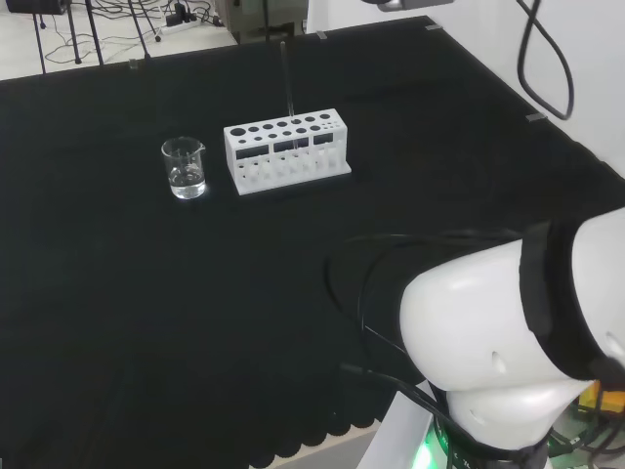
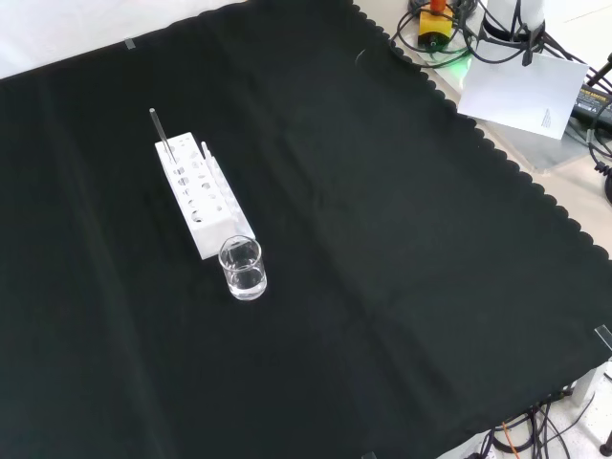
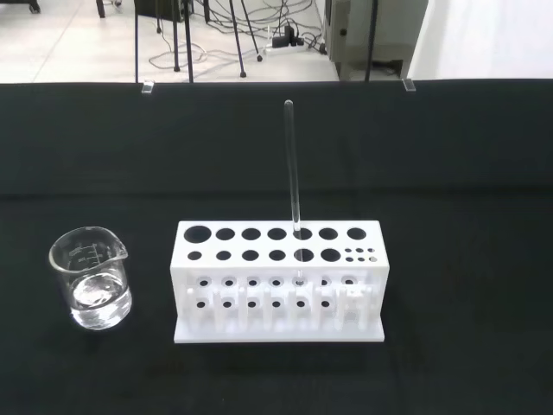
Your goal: Take the glass rod from the white test tube rack.
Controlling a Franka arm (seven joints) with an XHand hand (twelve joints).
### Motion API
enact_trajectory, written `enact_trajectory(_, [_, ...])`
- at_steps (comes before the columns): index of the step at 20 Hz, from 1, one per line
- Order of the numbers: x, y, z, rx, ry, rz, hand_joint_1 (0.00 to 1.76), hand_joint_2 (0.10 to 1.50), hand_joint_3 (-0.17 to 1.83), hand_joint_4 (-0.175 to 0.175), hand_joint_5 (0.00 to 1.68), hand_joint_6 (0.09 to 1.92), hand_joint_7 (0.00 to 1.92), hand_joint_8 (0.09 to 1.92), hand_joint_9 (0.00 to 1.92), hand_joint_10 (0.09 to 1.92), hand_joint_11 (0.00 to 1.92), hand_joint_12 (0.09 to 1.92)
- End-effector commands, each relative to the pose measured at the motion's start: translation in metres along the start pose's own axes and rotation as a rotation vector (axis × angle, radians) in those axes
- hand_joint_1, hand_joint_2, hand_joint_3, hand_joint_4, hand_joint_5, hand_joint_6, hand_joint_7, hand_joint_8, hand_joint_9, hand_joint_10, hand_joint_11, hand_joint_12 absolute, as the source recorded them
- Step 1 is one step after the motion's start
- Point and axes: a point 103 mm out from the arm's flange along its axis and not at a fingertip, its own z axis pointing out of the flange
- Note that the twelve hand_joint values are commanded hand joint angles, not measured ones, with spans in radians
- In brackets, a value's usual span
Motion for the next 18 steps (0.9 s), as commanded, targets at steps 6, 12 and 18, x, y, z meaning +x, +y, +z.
enact_trajectory(6, [-0.019,0.124,0.022,0.005,0.074,-0.039,0.61,0.89,0.51,-0.124,0.01,0.09,0.0,0.24,0.0,0.32,0.0,0.49])
enact_trajectory(12, [-0.021,0.164,0.043,0.052,0.06,-0.04,0.61,0.89,0.5,-0.124,0.01,0.09,0.0,0.28,0.0,0.36,0.0,0.5])
enact_trajectory(18, [-0.021,0.198,0.076,0.099,0.04,-0.048,0.6,0.9,0.5,-0.126,0.02,0.09,0.0,0.36,0.0,0.51,0.0,0.62])
